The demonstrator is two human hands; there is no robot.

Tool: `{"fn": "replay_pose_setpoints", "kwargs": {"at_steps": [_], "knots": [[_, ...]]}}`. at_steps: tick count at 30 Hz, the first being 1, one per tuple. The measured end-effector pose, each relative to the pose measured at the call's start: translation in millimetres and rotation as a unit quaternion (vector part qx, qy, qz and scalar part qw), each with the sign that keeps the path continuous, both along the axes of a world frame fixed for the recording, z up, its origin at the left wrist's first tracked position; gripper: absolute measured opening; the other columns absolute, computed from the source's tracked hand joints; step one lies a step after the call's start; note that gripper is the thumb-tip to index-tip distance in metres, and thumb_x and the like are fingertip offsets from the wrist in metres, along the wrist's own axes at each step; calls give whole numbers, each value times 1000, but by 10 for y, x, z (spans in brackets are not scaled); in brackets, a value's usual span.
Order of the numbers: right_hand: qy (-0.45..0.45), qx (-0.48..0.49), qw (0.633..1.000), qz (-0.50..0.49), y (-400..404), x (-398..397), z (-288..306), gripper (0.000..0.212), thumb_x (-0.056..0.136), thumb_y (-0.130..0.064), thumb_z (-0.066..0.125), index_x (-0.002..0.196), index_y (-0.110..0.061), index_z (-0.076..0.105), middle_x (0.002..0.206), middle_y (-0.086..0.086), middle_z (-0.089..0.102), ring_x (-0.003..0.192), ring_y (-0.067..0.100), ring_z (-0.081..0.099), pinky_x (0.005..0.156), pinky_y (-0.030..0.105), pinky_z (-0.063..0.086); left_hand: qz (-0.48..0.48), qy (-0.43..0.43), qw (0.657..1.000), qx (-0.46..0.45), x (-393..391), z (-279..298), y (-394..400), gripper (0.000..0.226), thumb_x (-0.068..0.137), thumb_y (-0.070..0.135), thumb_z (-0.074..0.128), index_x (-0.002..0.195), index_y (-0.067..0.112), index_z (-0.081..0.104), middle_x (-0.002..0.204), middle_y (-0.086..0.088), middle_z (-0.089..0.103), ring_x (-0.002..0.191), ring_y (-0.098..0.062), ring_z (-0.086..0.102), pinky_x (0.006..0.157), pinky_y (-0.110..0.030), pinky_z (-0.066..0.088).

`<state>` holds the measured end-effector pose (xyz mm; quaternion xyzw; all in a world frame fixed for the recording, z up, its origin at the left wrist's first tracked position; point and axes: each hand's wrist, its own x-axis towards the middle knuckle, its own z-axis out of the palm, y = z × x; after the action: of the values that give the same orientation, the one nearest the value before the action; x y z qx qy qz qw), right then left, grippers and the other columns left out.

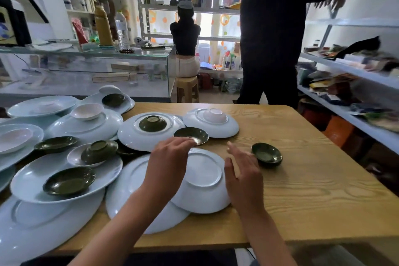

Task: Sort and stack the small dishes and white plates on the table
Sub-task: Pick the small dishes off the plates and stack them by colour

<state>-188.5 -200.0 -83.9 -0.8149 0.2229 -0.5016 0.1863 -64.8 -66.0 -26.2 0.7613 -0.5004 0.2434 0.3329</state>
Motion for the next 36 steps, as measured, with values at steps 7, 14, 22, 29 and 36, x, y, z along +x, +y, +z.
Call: {"fn": "replay_pose_setpoints", "kwargs": {"at_steps": [7,14,22,29,36], "knots": [[-7,-3,1000,11,9,-29,24,36,98,-31,49,130,-20,59,113,-4,68,103,4,58,87,14,45,-98,13,995,32,-286,-12,-402,32,76,-6,72,103,12,74,104,-2,73,96,-20,68,80,-35,58],[-41,39,997,-52,-120,-44,-27,21,97,-23,56,117,-23,63,106,-10,66,98,1,57,80,24,52,-108,14,993,50,-403,-40,-586,43,72,-9,74,108,16,73,109,-1,72,106,-20,66,87,-36,57],[-95,156,965,-189,-328,-100,-79,19,94,-18,58,109,-19,68,102,-1,69,95,14,61,81,30,50,-75,-31,994,74,-505,-65,-732,66,55,-19,78,113,12,71,118,-5,69,116,-26,61,96,-34,37],[-74,191,948,-242,-380,-120,-107,23,95,-21,51,115,-22,64,107,-4,66,102,14,58,85,33,49,-87,-2,990,113,-493,-132,-724,64,66,-16,70,122,15,65,124,-4,66,121,-25,58,97,-41,47],[-7,219,942,-255,-366,-127,-77,45,94,-9,52,138,-21,49,126,2,60,116,15,54,94,31,48,-76,15,990,120,-389,-76,-520,70,72,-15,67,134,15,56,131,-4,61,124,-25,55,100,-42,47]]}}
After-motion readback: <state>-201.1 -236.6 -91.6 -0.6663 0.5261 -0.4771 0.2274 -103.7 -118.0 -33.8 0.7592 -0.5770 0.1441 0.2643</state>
